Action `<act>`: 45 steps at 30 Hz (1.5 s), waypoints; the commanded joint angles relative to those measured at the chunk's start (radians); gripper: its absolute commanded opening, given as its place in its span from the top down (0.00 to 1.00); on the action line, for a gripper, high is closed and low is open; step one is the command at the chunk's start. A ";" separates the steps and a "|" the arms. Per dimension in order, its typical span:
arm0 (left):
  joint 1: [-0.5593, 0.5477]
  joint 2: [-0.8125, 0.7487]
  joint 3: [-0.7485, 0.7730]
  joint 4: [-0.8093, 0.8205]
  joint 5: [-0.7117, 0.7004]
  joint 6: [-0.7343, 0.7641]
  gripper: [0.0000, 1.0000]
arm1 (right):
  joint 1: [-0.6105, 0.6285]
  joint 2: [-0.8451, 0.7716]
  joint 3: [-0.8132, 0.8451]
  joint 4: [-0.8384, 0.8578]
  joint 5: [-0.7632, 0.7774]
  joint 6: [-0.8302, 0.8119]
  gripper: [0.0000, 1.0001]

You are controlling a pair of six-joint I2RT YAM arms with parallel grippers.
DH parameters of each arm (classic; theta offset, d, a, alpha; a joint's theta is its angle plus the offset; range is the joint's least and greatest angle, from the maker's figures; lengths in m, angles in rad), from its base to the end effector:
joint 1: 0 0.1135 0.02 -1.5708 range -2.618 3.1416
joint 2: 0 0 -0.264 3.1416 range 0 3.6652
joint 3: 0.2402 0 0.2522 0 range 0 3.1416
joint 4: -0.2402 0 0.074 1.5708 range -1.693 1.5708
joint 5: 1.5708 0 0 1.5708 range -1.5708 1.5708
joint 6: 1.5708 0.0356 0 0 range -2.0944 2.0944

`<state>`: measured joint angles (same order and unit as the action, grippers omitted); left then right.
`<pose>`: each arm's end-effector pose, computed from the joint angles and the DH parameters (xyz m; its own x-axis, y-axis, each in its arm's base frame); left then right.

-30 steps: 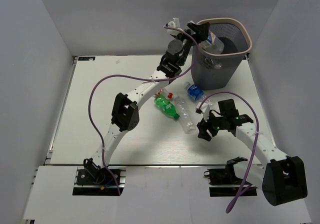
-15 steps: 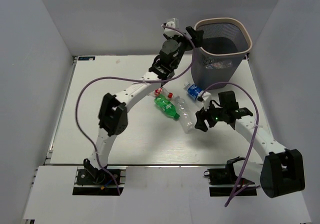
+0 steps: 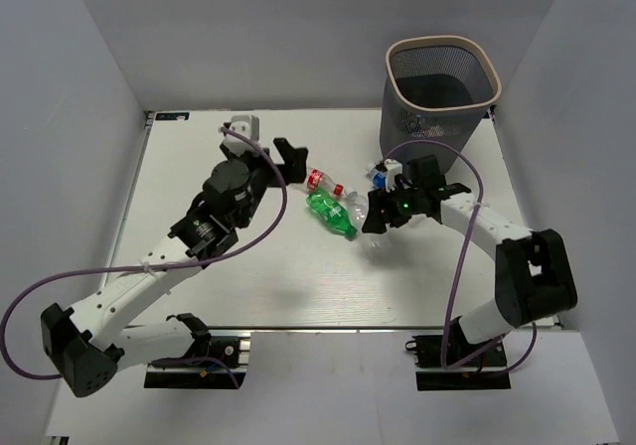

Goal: Put the plastic bottles in the bin

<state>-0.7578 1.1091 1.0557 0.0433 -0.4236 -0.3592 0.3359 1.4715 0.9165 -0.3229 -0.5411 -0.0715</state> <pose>0.1965 -0.1658 0.3956 -0.1222 -0.3256 -0.9376 0.3045 0.8868 -0.3476 0.2776 0.1163 0.2177 -0.6822 -0.3030 -0.6654 -0.6435 0.6809 0.3497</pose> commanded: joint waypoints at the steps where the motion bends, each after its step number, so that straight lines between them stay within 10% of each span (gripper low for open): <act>1: -0.009 -0.018 -0.115 -0.265 -0.007 -0.084 0.00 | 0.012 0.067 0.051 0.064 0.093 0.065 0.25; 17: -0.009 0.191 -0.094 -0.442 0.085 -0.405 0.00 | 0.040 0.217 0.065 0.108 0.333 -0.068 0.25; 27: -0.009 0.336 -0.049 -0.300 0.163 -0.507 0.00 | 0.040 0.075 0.130 -0.080 0.141 -0.232 0.97; 39: -0.009 0.434 -0.028 -0.264 0.195 -0.667 0.00 | 0.022 -0.085 0.671 -0.087 0.072 -0.162 1.00; 45: -0.009 0.483 -0.008 -0.275 0.204 -0.689 0.00 | -0.014 0.012 0.823 0.097 0.487 -0.060 1.00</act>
<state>-0.7624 1.5871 1.0138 -0.2398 -0.2329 -1.0172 0.3523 1.4197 1.7046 -0.3397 -0.2916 -0.1932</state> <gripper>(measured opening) 0.998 0.454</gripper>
